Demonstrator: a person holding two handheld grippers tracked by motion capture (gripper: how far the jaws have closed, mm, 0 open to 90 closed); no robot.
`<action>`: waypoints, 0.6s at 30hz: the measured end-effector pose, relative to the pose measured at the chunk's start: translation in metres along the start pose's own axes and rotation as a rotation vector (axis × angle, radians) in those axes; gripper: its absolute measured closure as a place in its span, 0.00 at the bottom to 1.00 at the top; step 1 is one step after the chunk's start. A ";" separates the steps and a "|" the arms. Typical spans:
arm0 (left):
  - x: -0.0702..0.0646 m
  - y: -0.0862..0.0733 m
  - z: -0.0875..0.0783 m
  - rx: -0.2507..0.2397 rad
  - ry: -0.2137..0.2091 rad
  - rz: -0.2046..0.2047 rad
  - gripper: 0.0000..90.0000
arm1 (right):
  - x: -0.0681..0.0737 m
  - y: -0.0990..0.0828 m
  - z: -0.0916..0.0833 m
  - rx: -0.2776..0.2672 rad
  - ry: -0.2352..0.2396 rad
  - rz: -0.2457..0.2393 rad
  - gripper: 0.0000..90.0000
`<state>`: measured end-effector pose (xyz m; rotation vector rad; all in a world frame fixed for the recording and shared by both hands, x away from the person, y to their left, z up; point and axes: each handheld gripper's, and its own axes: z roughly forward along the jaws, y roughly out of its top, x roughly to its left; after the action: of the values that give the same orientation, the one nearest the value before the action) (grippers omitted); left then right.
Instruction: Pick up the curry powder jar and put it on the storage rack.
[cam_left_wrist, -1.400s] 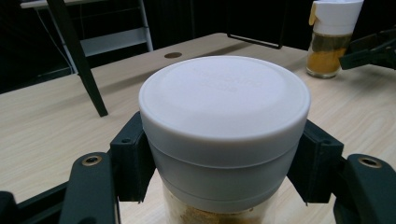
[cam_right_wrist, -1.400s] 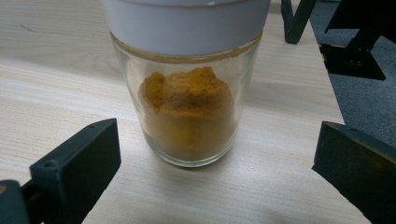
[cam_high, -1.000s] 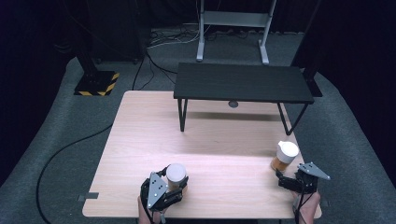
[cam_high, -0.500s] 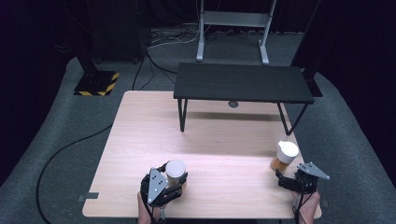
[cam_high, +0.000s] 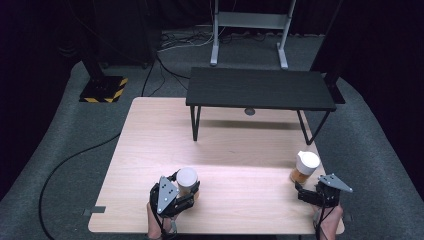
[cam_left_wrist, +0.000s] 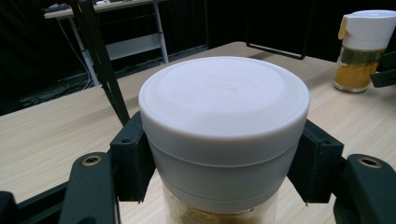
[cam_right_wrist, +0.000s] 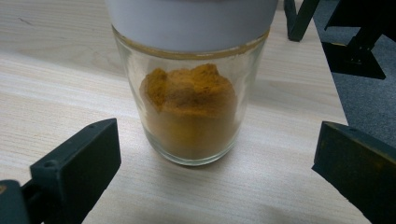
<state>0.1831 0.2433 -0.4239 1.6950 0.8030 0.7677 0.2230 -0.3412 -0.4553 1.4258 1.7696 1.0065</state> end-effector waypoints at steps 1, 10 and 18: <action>0.000 0.000 0.000 -0.002 0.001 -0.002 0.37 | 0.000 0.000 0.000 0.001 0.000 0.000 0.00; 0.004 0.002 0.003 -0.008 0.006 -0.003 0.37 | 0.000 0.000 0.000 0.002 -0.001 -0.002 0.00; 0.008 0.003 0.009 -0.006 0.003 -0.007 0.37 | 0.001 0.000 0.000 0.001 -0.002 -0.003 0.00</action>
<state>0.1959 0.2444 -0.4220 1.6852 0.8076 0.7667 0.2231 -0.3405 -0.4552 1.4246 1.7704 1.0023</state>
